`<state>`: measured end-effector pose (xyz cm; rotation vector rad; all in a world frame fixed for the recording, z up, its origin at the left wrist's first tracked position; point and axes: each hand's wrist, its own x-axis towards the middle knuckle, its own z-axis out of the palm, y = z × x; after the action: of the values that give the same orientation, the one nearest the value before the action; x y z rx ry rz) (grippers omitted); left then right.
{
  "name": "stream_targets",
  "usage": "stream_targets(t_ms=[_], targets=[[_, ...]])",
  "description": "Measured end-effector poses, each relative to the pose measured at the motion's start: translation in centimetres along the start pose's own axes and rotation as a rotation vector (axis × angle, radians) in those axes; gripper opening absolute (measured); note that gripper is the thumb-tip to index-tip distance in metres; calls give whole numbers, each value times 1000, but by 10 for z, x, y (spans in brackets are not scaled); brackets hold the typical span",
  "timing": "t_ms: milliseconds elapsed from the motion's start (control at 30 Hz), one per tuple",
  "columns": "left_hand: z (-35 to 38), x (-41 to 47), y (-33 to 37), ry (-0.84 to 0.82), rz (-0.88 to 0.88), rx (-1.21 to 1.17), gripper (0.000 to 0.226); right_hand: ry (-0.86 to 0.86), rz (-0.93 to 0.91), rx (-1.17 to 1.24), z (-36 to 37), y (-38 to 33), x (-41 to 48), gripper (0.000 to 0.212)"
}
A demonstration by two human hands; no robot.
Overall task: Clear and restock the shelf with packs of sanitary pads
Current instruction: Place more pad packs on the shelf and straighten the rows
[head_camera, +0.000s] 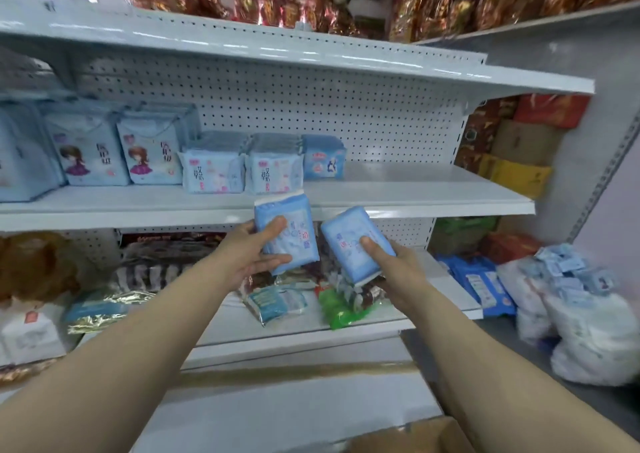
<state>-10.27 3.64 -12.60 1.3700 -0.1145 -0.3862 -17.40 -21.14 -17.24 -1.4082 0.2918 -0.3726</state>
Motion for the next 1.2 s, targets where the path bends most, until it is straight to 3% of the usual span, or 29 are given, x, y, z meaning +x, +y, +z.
stream_targets(t_ms=[267,400,533,700,833,967,1100,1200], targets=[[53,27,33,63,129,-111,40,-39,-83,22,-25,-57,70,34],[84,44,44,83,188,-200,61,-99,-97,40,-44,-83,108,36],[115,58,48,85,233,-231,67,-205,-95,-21,-62,-105,140,35],[149,69,55,165,260,-257,65,-288,-114,-87,-77,-125,172,32],[160,83,55,228,250,-253,76,-305,-127,-103,-83,-130,187,34],[161,95,57,293,258,-102,53,-297,-165,-132,-82,-132,200,31],[158,103,61,304,335,-24,10,-288,-177,-73,-75,-132,211,25],[153,111,61,323,380,11,22,-289,-199,-36,-71,-130,218,34]])
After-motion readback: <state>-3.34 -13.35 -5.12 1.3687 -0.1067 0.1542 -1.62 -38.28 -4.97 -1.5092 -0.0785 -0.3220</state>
